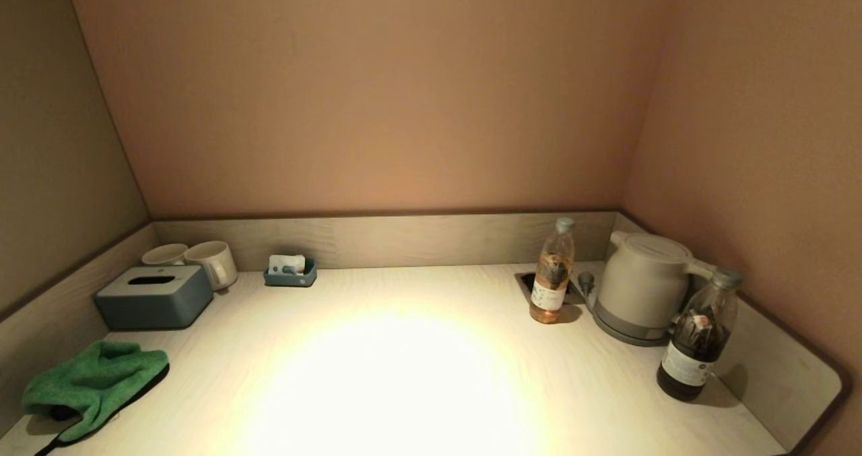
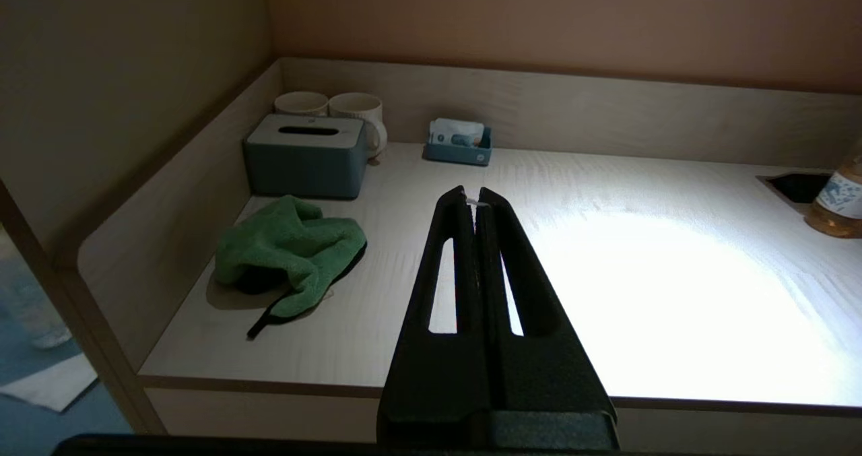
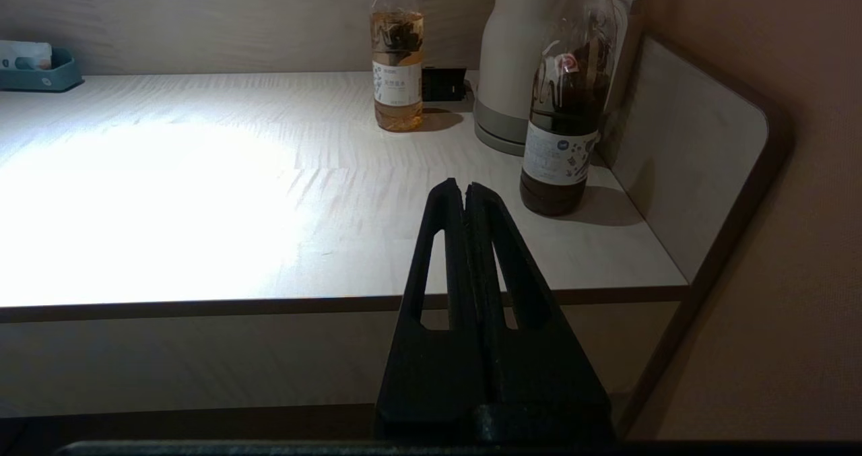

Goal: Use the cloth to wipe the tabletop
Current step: Pick up the tablecloth

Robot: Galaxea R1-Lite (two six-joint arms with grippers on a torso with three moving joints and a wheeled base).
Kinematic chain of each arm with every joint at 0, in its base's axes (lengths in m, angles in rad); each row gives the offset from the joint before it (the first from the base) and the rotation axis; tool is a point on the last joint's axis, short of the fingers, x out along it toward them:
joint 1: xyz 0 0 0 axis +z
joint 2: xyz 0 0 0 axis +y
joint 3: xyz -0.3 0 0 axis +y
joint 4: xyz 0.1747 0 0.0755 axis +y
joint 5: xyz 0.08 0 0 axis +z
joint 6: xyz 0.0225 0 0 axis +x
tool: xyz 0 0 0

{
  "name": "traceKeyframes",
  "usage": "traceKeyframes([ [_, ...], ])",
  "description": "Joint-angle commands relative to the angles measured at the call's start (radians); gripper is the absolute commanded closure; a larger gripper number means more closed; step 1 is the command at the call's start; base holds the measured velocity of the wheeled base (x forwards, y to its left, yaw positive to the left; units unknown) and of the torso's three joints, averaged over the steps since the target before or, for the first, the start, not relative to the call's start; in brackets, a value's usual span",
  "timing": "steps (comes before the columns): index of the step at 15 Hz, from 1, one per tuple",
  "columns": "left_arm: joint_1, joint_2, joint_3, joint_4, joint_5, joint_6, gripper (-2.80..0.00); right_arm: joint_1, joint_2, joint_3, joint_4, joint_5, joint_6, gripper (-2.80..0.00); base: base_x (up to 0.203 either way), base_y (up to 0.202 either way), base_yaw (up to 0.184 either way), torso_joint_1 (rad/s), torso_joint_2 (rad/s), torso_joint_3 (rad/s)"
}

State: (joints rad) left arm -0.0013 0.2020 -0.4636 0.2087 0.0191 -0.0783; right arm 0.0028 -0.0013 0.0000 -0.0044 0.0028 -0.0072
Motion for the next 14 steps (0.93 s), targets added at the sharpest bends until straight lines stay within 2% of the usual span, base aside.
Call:
traceKeyframes([
  [1, 0.0, 0.234, -0.067, 0.008, 0.047, -0.025, 0.0, 0.0, 0.001, 0.0, -0.002, 0.0, 0.0, 0.0, 0.0, 0.0, 0.0, 0.0, 0.0, 0.0],
  [3, 0.003, 0.412, -0.125, 0.017, 0.1, -0.095, 0.0, 0.0, 0.001, 0.0, 0.0, 0.0, 0.0, 0.0, 0.0, 0.0, 0.0, 0.0, 0.0, 0.0],
  [5, 0.022, 0.626, -0.186, 0.033, 0.136, -0.196, 0.0, 0.0, 0.001, 0.0, 0.0, 0.0, 0.0, 0.0, 0.0, 0.0, 0.0, 0.0, 0.0, 0.0],
  [7, 0.078, 0.842, -0.246, 0.046, 0.158, -0.294, 0.0, 0.0, 0.001, 0.0, 0.0, 0.0, 0.0, 0.0, 0.0, 0.0, 0.0, 0.0, 0.0, 0.0],
  [11, 0.244, 1.207, -0.349, 0.053, 0.179, -0.394, 0.0, 0.0, 0.001, 0.0, 0.0, 0.0, 0.0, 0.0, 0.0, 0.0, 0.0, 0.0, 0.0, 0.0],
  [14, 0.309, 1.432, -0.412, 0.055, 0.185, -0.448, 0.0, -0.001, 0.001, 0.0, -0.002, 0.0, 0.0, 0.0, 0.0, 0.0, 0.0, 0.0, 0.0, 0.0],
])
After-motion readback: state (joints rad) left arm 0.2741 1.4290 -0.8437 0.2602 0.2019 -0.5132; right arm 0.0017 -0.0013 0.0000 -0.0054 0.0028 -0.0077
